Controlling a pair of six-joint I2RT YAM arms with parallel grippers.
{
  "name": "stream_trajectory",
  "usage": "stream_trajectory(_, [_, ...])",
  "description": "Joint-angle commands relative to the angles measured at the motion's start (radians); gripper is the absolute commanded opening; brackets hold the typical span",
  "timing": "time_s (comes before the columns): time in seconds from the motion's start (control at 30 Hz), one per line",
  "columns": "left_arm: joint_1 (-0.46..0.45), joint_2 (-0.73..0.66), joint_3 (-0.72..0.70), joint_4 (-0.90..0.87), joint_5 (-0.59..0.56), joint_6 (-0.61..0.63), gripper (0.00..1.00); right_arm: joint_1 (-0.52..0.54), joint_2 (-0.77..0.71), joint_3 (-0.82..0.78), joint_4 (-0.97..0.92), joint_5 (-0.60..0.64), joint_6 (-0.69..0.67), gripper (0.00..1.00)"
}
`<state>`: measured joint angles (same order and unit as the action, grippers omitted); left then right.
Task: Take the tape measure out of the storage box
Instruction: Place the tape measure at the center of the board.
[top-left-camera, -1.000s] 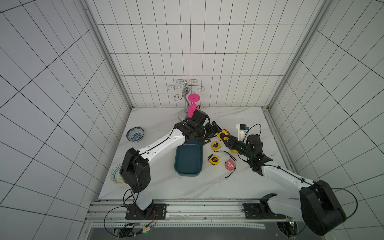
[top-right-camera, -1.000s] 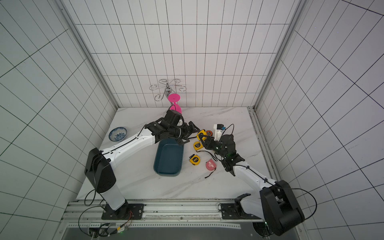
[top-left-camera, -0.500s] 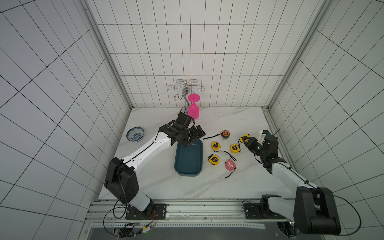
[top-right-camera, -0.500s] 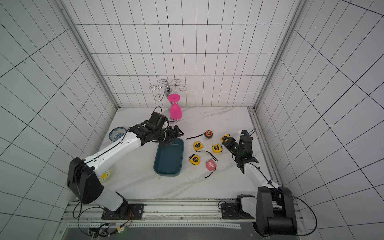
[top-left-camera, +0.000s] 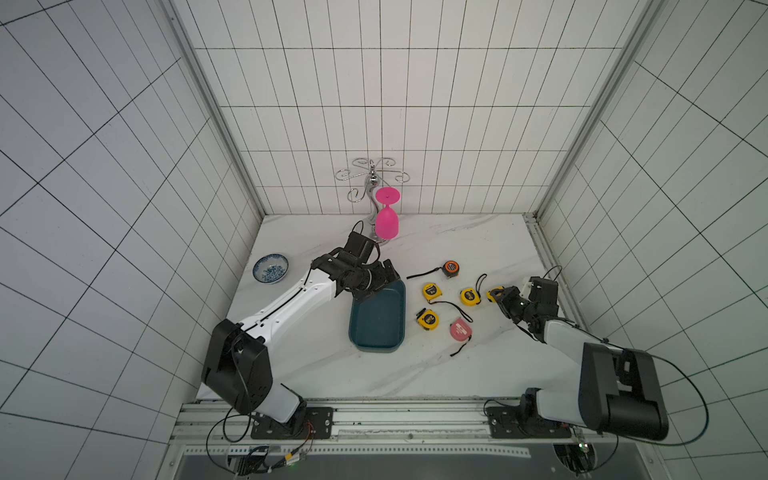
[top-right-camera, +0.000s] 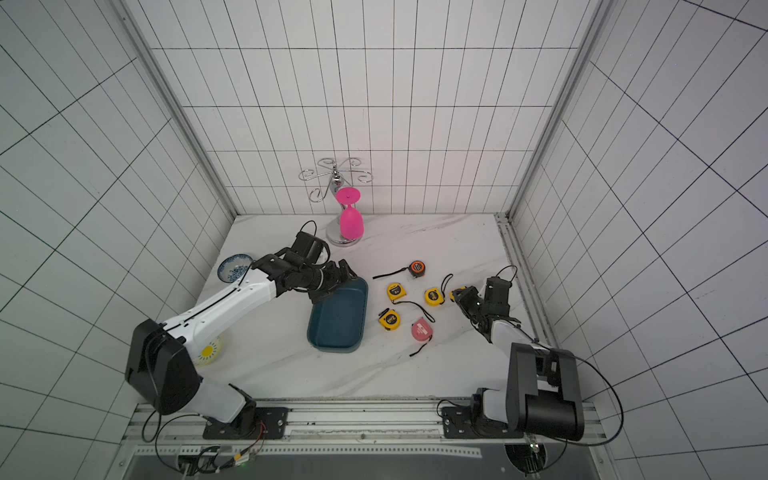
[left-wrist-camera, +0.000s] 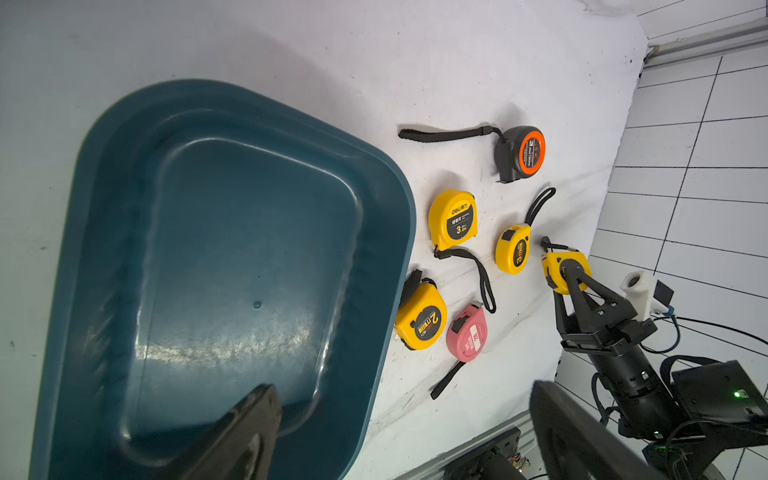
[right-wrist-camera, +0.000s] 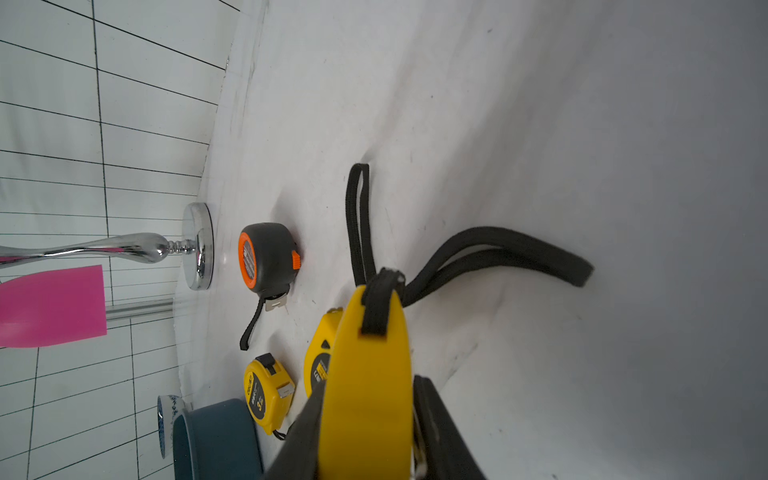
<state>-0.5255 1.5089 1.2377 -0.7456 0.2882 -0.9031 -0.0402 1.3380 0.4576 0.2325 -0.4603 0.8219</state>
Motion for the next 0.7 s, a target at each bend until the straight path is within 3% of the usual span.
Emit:
stream_trajectory(0.0, [0.010, -0.029, -0.012, 0.001, -0.014, 0.027, 0.98, -0.012, 0.006, -0.034, -0.006, -0.023, 0.000, 0.23])
stream_trajectory(0.2, [0.014, -0.034, -0.025, 0.003, -0.018, 0.035, 0.98, -0.013, 0.022, -0.051, -0.015, -0.036, -0.002, 0.30])
stream_trajectory(0.47, [0.024, -0.059, -0.044, -0.007, -0.032, 0.050, 0.98, -0.014, -0.024, -0.051, -0.105, -0.025, -0.019, 0.55])
stream_trajectory(0.67, [0.036, -0.083, -0.062, -0.016, -0.043, 0.056, 0.98, -0.013, -0.111, -0.045, -0.253, 0.010, -0.047, 0.67])
